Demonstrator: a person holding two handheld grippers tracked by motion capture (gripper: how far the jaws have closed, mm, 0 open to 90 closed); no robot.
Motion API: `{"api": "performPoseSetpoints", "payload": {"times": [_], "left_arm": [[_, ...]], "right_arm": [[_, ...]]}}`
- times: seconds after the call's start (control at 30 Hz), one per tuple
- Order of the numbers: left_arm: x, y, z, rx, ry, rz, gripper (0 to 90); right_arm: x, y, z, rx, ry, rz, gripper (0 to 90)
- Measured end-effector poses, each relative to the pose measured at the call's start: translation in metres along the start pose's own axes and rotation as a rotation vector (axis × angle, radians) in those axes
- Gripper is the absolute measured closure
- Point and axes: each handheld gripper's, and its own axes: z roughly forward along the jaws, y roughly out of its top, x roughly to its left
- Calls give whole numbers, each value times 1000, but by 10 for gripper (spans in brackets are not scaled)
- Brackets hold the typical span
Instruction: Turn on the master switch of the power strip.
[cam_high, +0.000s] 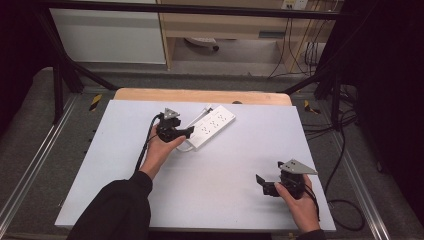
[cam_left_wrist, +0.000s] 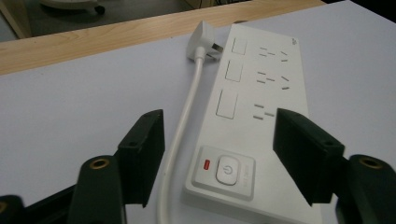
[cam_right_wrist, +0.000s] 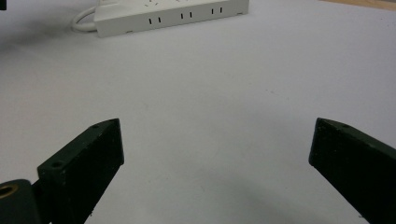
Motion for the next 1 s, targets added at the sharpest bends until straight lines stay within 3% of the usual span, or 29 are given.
{"api": "performPoseSetpoints", "payload": {"times": [0.17, 0.33, 0.5, 1.0], "left_arm": [[-1, 0, -1, 6, 0, 32, 233], [-3, 1, -3, 5, -10, 23, 168], [-4, 3, -6, 1, 7, 9, 66], [0, 7, -22, -4, 25, -32, 69]], "right_arm": [[0, 0, 0, 2, 1, 2, 36], [1, 0, 0, 2, 2, 4, 36], [0, 0, 0, 1, 0, -1, 36], [1, 1, 0, -2, 3, -4, 33]]}}
